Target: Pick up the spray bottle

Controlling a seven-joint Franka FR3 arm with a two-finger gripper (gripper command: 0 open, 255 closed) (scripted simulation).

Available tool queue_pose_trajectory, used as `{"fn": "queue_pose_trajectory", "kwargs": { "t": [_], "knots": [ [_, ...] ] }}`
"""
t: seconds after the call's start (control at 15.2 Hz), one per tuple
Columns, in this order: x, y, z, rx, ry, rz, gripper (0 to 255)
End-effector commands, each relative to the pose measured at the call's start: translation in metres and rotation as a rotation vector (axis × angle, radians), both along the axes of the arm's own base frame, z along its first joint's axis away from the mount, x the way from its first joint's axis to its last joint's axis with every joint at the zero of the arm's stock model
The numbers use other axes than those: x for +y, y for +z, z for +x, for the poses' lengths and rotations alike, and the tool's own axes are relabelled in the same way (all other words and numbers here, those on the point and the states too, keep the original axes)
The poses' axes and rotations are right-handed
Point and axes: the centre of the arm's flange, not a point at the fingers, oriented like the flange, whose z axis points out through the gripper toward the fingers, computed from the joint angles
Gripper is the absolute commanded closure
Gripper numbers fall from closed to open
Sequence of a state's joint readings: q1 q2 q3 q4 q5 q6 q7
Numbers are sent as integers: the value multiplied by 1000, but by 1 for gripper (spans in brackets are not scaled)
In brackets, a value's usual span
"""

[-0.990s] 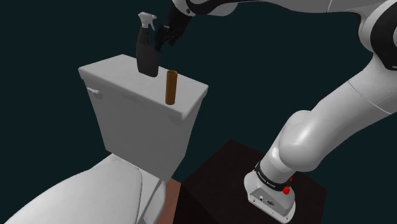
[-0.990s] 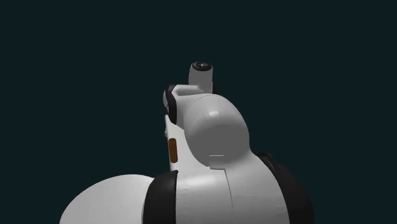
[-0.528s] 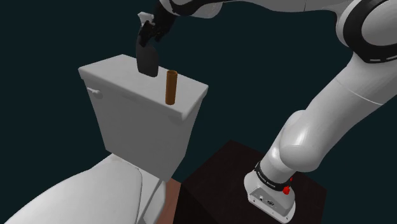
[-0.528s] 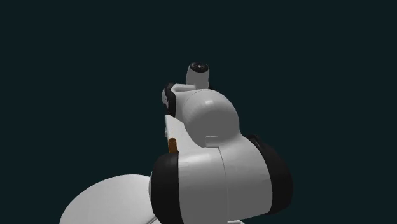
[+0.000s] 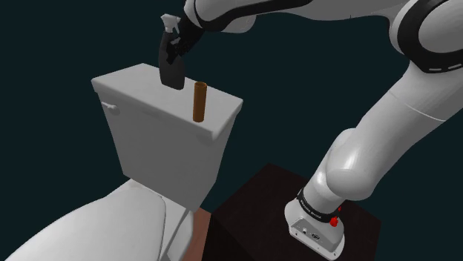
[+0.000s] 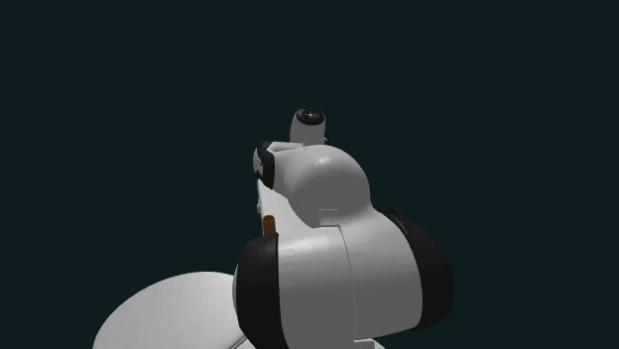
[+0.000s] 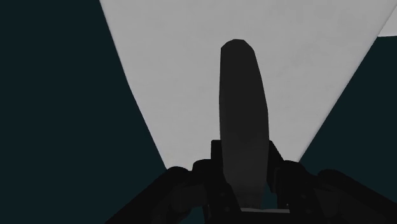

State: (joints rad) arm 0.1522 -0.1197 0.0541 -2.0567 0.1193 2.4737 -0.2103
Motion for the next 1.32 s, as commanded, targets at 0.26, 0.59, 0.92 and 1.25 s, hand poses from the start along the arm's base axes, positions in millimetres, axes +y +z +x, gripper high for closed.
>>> {"fn": "queue_pose_trajectory", "kwargs": {
  "t": [0.26,0.59,0.92,1.25],
  "knots": [
    [0,-1,0,0,0,0,255],
    [0,10,0,0,0,0,255],
    [0,37,0,0,0,0,255],
    [0,63,0,0,0,0,255]
  ]
}}
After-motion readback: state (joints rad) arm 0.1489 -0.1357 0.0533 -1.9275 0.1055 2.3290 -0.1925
